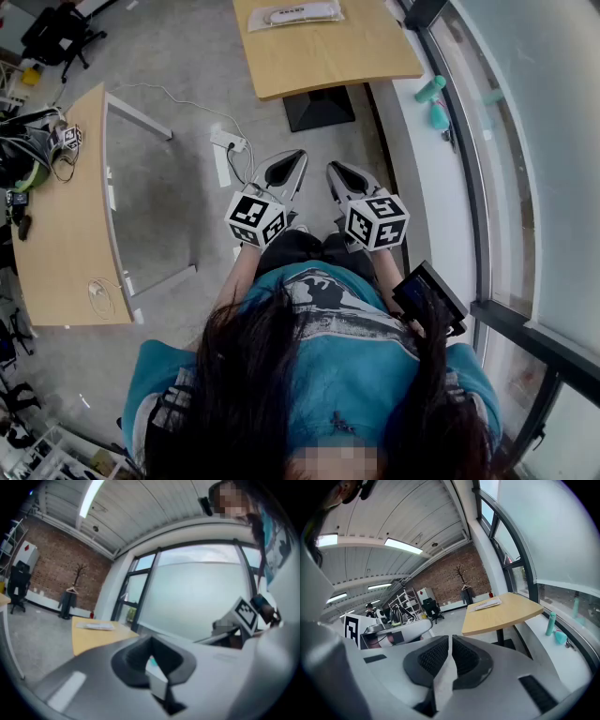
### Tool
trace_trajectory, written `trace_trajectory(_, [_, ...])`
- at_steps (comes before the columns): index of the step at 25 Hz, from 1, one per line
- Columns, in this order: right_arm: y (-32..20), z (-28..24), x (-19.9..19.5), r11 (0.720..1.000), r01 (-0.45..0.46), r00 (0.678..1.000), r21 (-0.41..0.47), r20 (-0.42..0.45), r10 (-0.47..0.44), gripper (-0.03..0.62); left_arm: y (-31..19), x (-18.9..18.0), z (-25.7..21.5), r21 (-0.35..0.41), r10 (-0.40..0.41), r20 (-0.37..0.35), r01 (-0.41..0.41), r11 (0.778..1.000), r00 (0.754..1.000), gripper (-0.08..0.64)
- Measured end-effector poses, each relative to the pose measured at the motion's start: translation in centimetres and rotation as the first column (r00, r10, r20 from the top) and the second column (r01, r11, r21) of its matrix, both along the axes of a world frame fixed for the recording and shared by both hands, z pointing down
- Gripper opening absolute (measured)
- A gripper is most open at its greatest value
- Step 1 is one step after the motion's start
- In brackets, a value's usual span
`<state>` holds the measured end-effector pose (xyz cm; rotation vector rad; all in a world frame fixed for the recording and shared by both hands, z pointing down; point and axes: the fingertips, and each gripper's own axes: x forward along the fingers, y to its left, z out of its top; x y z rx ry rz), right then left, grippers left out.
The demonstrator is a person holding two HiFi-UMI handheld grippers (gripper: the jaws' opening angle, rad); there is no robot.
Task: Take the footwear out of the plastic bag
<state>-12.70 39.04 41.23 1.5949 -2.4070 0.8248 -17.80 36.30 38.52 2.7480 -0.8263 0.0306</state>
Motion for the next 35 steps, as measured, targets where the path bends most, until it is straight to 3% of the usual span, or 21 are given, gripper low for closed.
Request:
trace_trajectory(5, [-0.3, 1.0, -0.8, 1.000, 0.003, 1.000, -0.030, -0.007, -0.003, 0.034, -1.4, -1.2, 0.7, -0.026, -0.013, -0.024, 0.013, 1.000, 1.000, 0.002])
trace_trajectory(16, [-5.1, 2.4, 2.1, 0.998, 0.008, 1.000, -0.067, 0.000, -0.008, 0.034, -6.8, -0.4, 1.9, -0.057, -0.085, -0.046, 0.082, 0.995, 0.995, 0.002])
trace_trajectory(25, [-15.6, 2.1, 9.1, 0.997, 0.067, 0.998, -0.046, 0.011, -0.067, 0.034, -16.1, 6.4, 1.2, -0.030, -0.134, -0.031, 0.133, 0.991, 0.991, 0.002])
trace_trajectory(31, [-22.8, 1.2, 16.2, 0.993, 0.119, 0.988, 0.007, -0.095, -0.118, 0.034, -22.1, 12.5, 1.1, -0.021, -0.177, -0.006, 0.176, 0.984, 0.984, 0.002])
trace_trajectory(35, [-26.4, 1.6, 19.6, 0.991, 0.135, 0.989, 0.003, -0.060, -0.135, 0.034, -25.2, 15.1, 1.9, -0.043, -0.221, 0.004, 0.221, 0.974, 0.975, 0.002])
